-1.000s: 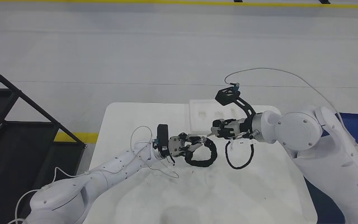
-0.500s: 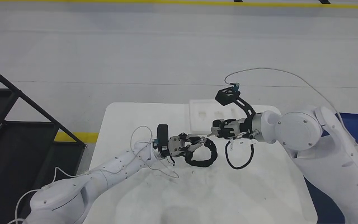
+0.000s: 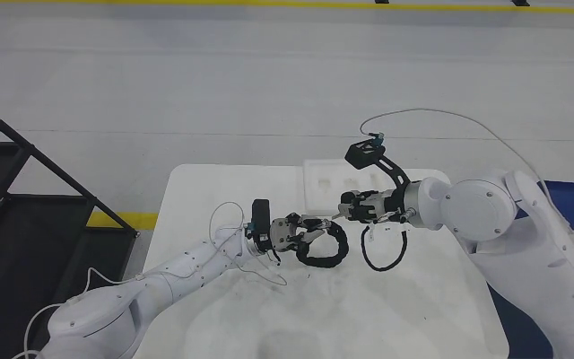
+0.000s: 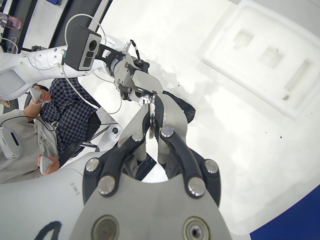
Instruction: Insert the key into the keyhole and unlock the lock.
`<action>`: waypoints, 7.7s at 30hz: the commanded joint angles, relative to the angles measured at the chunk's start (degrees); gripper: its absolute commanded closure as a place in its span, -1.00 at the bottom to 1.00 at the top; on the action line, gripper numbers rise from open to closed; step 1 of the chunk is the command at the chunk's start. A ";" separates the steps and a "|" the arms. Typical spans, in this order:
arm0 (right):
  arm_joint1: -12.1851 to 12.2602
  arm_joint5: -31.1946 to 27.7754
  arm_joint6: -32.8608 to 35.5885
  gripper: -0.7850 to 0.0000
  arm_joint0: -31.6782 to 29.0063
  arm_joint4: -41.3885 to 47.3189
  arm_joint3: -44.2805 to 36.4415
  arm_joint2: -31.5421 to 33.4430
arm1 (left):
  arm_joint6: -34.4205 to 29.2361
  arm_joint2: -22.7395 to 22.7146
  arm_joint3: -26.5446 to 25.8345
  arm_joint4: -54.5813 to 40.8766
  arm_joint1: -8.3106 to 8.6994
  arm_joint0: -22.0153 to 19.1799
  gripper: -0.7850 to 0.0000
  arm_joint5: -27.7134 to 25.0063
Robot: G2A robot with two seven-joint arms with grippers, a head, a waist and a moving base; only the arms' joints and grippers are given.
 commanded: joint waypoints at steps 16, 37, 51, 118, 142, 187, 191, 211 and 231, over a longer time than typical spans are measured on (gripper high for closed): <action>0.11 -3.13 -2.42 1.00 -2.89 -1.09 -3.02 -0.56 | -0.30 -3.61 0.09 6.71 0.55 0.75 1.00 -0.28; -0.05 -2.43 -1.27 1.00 -3.09 -2.65 -3.42 -1.34 | 0.83 -1.25 0.45 6.90 0.89 -0.25 1.00 0.85; -0.41 -3.34 -0.97 1.00 -1.94 -3.87 -1.35 -2.31 | 0.83 -1.25 0.45 6.90 0.89 -0.25 1.00 0.85; -2.85 -7.71 1.97 -1.00 3.22 -5.36 1.32 -8.57 | 0.83 -1.25 0.45 6.90 0.89 -0.25 1.00 0.85; 0.02 -40.90 4.14 -1.00 -0.51 -5.66 -2.14 -3.13 | 0.83 -1.25 0.45 6.90 0.89 -0.25 1.00 0.85; 8.03 -58.10 -15.65 -0.28 -6.67 -44.92 -10.31 -7.69 | -38.59 -16.79 -12.65 -5.18 6.94 3.87 1.00 -23.95; 7.98 -57.57 -16.61 0.04 -7.37 -47.84 -11.09 -7.75 | -40.03 -17.76 -13.15 -5.31 6.59 4.46 1.00 -23.33; 7.11 -56.85 -23.37 1.00 -8.17 -48.82 -10.27 -6.98 | -42.45 -23.01 -15.44 -2.72 5.91 7.61 1.00 -24.57; 6.39 -47.44 -22.75 1.00 -9.00 -14.78 1.37 -3.62 | -38.76 -26.30 -15.58 5.71 4.88 9.08 1.00 -24.22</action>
